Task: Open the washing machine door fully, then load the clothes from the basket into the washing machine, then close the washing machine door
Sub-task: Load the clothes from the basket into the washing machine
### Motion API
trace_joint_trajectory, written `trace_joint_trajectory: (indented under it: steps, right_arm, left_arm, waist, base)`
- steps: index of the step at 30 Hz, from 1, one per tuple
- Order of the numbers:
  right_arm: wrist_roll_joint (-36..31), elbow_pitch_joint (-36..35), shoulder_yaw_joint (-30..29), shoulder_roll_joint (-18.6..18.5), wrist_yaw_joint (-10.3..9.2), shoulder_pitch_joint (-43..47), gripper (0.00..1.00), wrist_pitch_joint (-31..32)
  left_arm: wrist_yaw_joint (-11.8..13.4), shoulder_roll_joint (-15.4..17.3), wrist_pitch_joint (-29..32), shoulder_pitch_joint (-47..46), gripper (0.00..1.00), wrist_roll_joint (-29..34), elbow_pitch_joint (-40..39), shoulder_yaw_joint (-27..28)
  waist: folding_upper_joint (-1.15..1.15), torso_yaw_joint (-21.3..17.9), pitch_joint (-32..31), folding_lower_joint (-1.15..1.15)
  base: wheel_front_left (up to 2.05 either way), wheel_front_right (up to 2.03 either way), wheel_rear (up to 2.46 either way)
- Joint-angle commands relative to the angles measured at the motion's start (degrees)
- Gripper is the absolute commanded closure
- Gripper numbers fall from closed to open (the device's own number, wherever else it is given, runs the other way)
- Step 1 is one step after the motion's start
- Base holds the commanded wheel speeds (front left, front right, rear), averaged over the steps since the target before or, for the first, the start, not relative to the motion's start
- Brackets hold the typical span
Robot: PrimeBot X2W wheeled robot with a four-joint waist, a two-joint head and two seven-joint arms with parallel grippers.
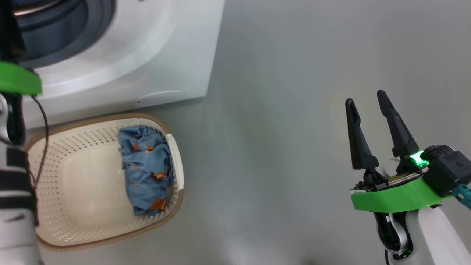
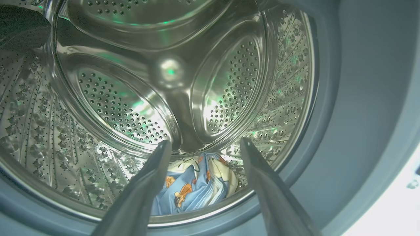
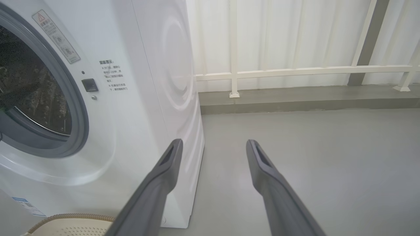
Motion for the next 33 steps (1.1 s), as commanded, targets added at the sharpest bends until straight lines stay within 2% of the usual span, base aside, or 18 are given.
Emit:
trace_joint_trajectory:
  steps: [1, 23, 33]
  right_arm:
    - [-0.6, -1.3, 0.5, -0.7, 0.25, 1.2, 0.00, -0.5]
    - [0.2, 0.5, -1.5, -4.0, 0.25, 6.2, 0.00, -0.5]
    - [0.1, 0.3, -3.2, -4.6, 0.25, 9.6, 0.00, -0.5]
  left_arm:
    - [-0.1, 2.1, -0.3, 1.2, 0.00, 0.0, -1.9, 1.2]
    - [-0.1, -6.4, -0.3, 24.6, 0.00, 0.2, -13.9, 3.9]
    - [-0.1, -8.2, -0.3, 33.5, 0.00, 1.0, -18.2, 1.7]
  waist:
    - [0.00, 0.9, -1.3, 0.01]
    - [0.00, 5.9, -11.6, 0.01]
    - [0.00, 7.9, -15.2, 0.01]
  base:
    - [0.00, 0.00, 0.00]
    - [0.00, 0.00, 0.00]
    - [0.00, 0.00, 0.00]
